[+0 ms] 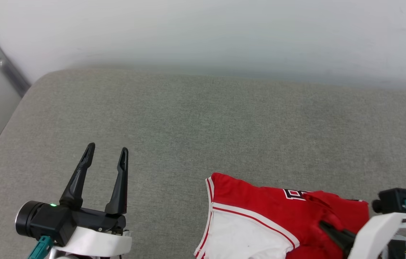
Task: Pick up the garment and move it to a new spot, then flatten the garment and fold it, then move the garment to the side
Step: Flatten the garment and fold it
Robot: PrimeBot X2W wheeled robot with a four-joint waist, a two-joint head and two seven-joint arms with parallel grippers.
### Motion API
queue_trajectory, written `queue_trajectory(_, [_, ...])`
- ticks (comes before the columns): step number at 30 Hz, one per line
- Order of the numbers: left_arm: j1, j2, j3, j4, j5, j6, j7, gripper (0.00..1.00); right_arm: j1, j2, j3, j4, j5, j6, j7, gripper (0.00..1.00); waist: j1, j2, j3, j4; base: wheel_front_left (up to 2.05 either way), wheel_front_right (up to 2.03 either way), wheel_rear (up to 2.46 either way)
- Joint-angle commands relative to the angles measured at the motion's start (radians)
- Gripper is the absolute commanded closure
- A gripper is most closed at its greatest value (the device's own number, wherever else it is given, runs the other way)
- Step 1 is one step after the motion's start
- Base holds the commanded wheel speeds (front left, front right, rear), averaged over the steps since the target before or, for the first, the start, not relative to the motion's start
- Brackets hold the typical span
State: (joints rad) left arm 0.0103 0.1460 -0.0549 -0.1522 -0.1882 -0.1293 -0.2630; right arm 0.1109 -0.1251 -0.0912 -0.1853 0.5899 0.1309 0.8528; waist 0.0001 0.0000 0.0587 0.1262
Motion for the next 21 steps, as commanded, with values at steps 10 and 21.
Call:
queue_trajectory(10, [0.010, -0.003, 0.001, -0.011, 0.010, -0.001, -0.002, 0.00, -0.094, 0.075, 0.157, 0.035, -0.010, 0.000, -0.006, 1.00, -0.0001, 0.0000, -0.020, 0.044, 0.00, 0.00, 0.00])
queue_trajectory(21, [0.007, 0.000, -0.012, -0.013, 0.017, -0.001, -0.002, 0.00, -0.191, 0.076, 0.323, 0.230, 0.078, 0.000, -0.134, 1.00, -0.0001, 0.0000, -0.010, 0.075, 0.00, 0.00, 0.00])
